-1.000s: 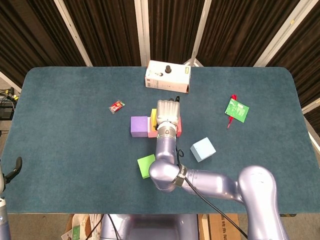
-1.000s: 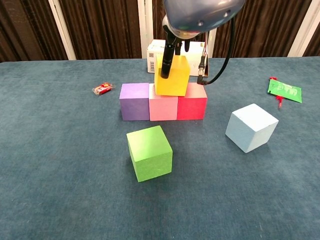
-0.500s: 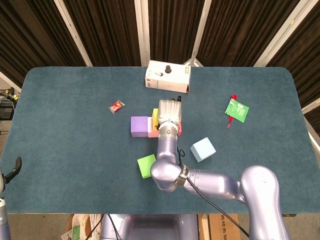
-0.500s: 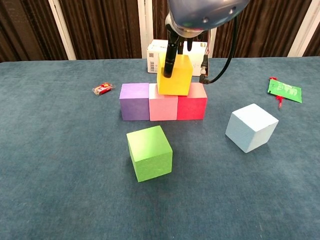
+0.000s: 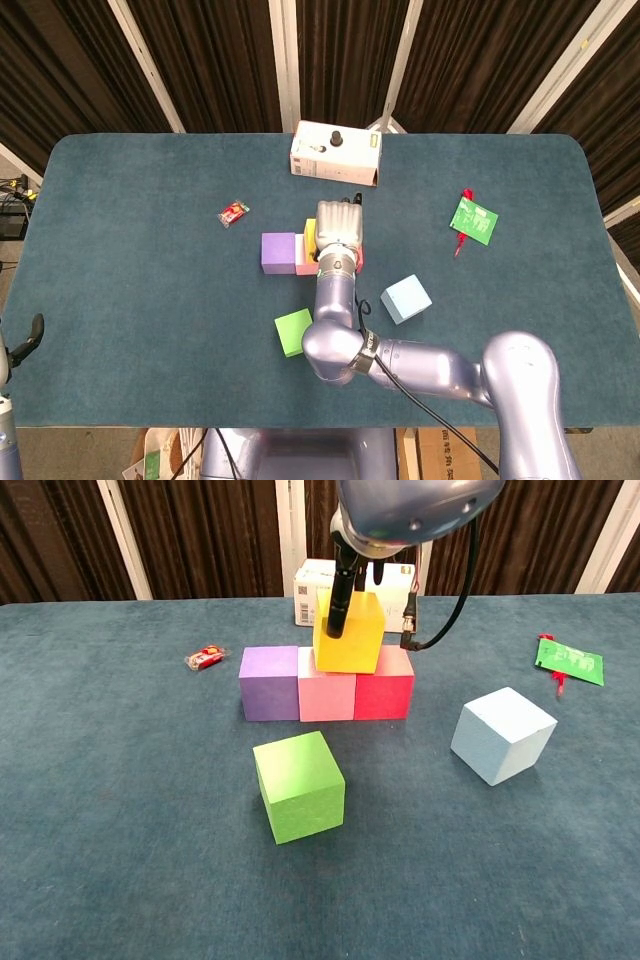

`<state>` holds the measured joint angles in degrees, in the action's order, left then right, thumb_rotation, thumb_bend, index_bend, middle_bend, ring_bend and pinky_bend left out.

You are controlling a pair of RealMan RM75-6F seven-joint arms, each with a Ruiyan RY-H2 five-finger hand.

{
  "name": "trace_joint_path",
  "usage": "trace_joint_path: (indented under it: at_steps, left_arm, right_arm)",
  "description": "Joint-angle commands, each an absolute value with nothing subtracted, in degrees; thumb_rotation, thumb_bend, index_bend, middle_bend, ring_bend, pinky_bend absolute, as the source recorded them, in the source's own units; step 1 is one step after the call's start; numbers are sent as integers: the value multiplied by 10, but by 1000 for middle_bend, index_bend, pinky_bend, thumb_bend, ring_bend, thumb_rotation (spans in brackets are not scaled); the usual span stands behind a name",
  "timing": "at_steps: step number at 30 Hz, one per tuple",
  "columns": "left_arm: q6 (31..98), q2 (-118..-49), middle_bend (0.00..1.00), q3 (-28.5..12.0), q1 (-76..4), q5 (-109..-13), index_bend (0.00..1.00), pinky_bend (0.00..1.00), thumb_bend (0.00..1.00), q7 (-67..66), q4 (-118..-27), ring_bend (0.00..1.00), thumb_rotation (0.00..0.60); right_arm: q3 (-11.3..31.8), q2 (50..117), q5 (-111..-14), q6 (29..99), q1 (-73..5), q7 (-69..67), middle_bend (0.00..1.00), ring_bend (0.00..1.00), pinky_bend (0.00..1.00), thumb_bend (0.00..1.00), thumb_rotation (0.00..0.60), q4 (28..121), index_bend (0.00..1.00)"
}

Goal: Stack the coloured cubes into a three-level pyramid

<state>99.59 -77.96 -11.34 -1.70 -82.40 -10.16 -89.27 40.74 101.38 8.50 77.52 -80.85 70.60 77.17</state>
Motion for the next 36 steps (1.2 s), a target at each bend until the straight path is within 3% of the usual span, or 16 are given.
trace_joint_path:
  at_steps: [1, 25, 36]
  left_arm:
    - [995, -780, 0, -113, -17, -824, 43, 0, 410, -102, -893, 0, 600]
    - [994, -780, 0, -117, -17, -816, 30, 0, 410, -104, -897, 0, 600]
    - [993, -779, 0, -117, -17, -813, 28, 0, 410, -106, -898, 0, 600]
  right_arm:
    - [407, 1014, 84, 774, -808, 706, 374, 183, 0, 295, 600, 771, 447]
    - [407, 1020, 83, 771, -810, 715, 267, 107, 0, 294, 600, 765, 324]
    - [410, 1020, 86, 771, -810, 718, 254, 88, 0, 294, 600, 767, 318]
